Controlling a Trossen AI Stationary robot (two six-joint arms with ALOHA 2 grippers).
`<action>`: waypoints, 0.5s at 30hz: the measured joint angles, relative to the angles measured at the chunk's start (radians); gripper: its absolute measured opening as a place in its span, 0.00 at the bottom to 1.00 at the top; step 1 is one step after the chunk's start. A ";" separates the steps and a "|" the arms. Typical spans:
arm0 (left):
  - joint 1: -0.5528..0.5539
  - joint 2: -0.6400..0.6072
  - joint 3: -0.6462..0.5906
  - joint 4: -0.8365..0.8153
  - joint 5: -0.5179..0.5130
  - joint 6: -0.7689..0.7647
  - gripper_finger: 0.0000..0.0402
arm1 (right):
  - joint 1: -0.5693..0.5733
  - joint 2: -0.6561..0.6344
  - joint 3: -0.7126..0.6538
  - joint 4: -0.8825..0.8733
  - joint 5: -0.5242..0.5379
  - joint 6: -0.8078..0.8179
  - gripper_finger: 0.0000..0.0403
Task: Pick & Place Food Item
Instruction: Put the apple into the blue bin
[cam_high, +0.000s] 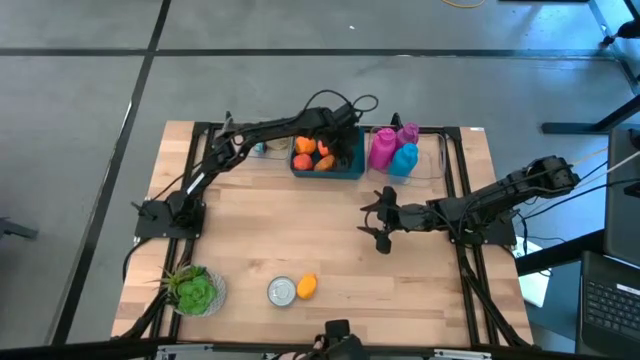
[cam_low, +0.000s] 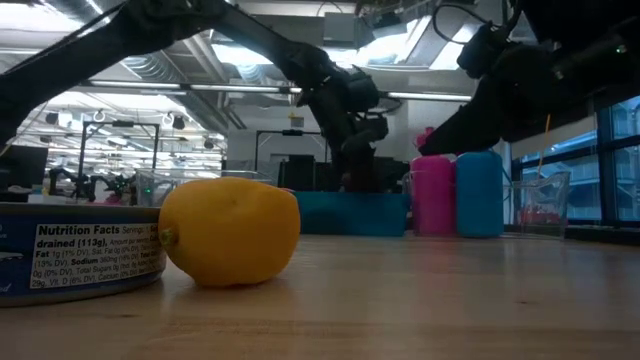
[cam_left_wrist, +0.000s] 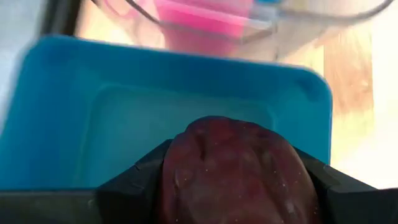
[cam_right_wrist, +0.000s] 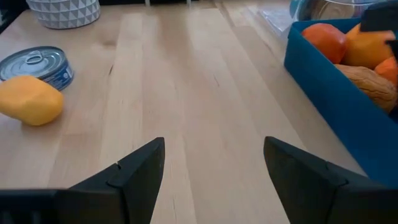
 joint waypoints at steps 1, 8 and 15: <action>-0.004 0.008 0.003 -0.005 0.000 0.003 0.53 | 0.000 0.000 0.000 -0.001 0.000 0.002 0.67; -0.012 0.032 0.005 -0.017 0.001 0.017 0.53 | 0.004 0.000 0.000 -0.004 0.000 0.004 0.67; -0.028 0.033 0.005 -0.018 -0.001 0.059 0.53 | 0.004 0.000 0.000 -0.006 0.000 0.009 0.67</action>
